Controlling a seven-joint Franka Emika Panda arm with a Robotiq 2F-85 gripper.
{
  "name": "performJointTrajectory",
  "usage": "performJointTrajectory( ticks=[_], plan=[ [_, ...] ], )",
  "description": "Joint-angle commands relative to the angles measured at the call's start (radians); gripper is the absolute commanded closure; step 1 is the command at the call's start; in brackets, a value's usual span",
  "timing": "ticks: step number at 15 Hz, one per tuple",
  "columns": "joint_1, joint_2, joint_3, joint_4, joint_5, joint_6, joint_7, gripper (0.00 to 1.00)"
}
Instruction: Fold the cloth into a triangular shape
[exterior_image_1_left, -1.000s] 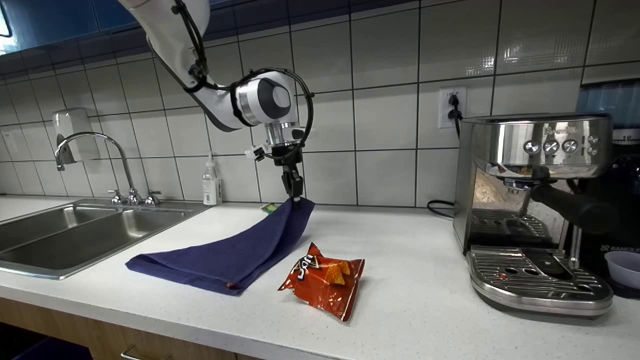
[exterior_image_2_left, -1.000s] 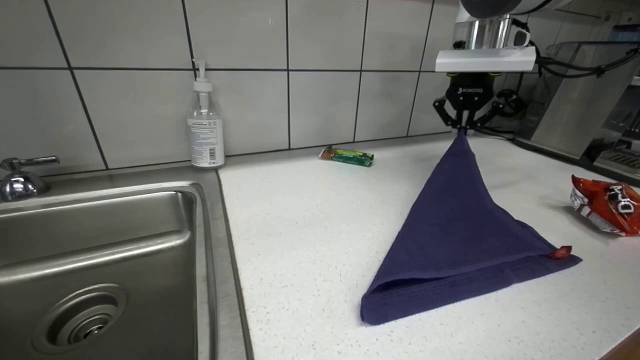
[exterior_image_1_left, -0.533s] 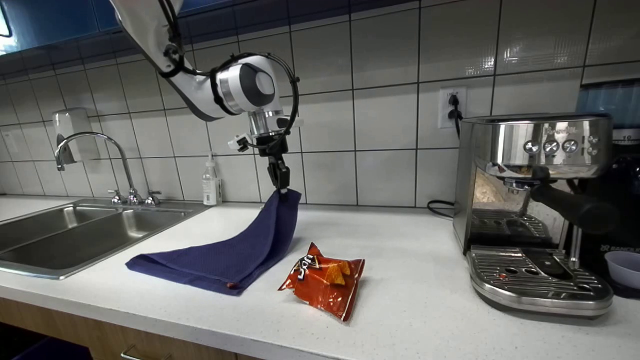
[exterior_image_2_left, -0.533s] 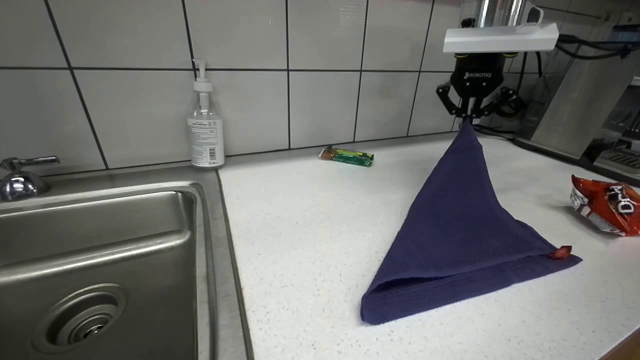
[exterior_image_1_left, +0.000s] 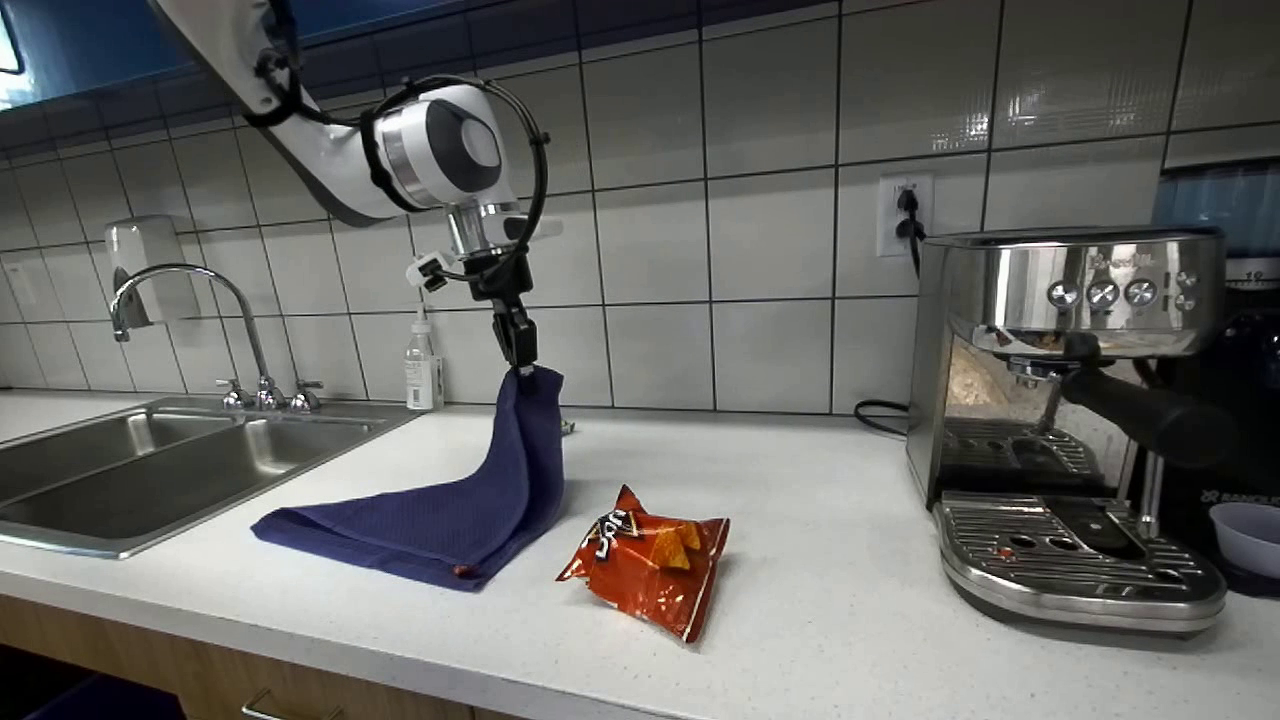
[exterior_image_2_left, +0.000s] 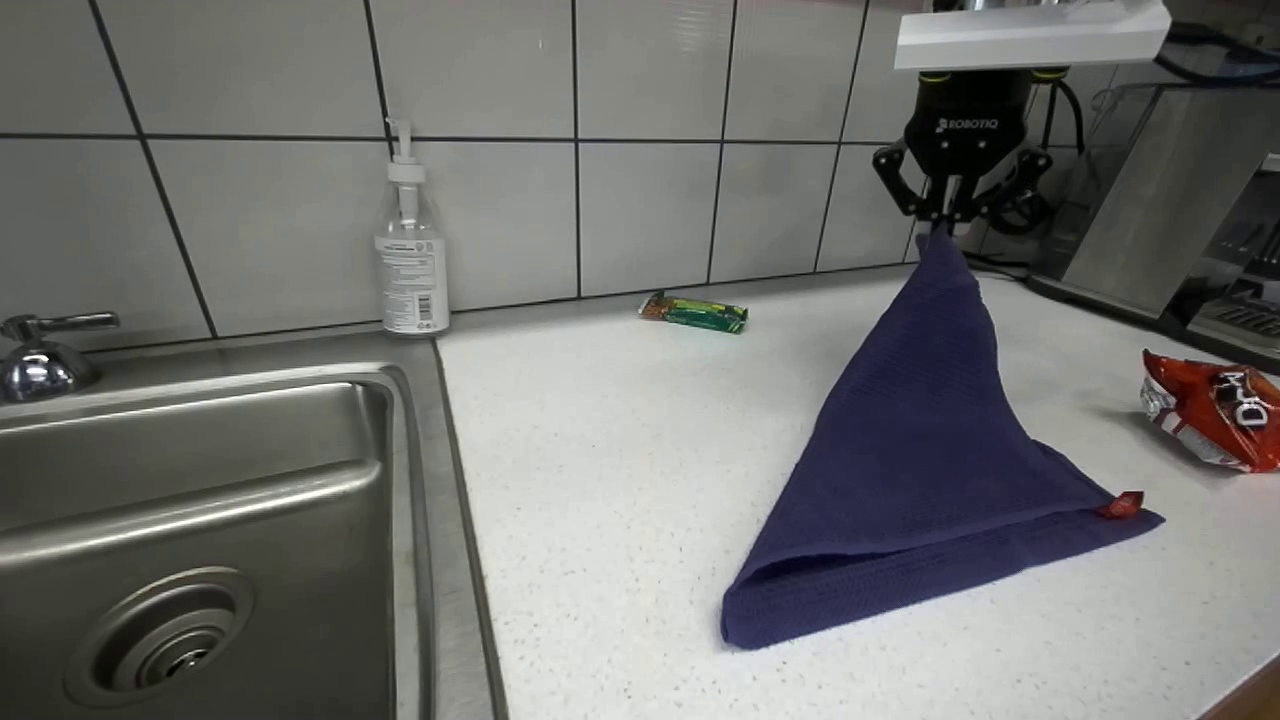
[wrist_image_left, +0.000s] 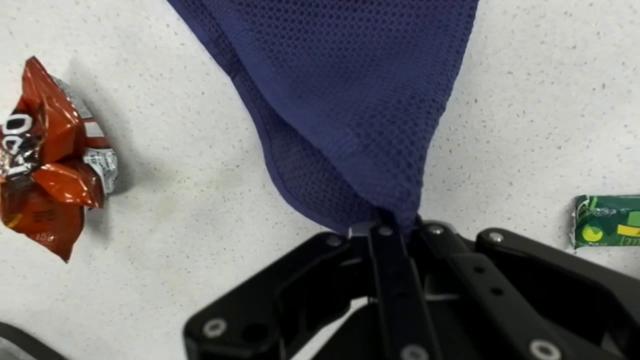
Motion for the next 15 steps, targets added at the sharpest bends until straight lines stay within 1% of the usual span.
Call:
performJointTrajectory(
  ticks=[1, 8, 11, 15],
  plan=[
    [-0.004, -0.092, 0.039, -0.088, -0.036, 0.016, 0.051, 0.99],
    [-0.010, -0.155, 0.088, -0.136, -0.048, 0.008, 0.056, 0.99],
    [-0.003, -0.190, 0.111, -0.179, -0.048, -0.002, 0.103, 0.99],
    [0.005, -0.221, 0.155, -0.227, -0.082, -0.011, 0.215, 0.99]
  ],
)
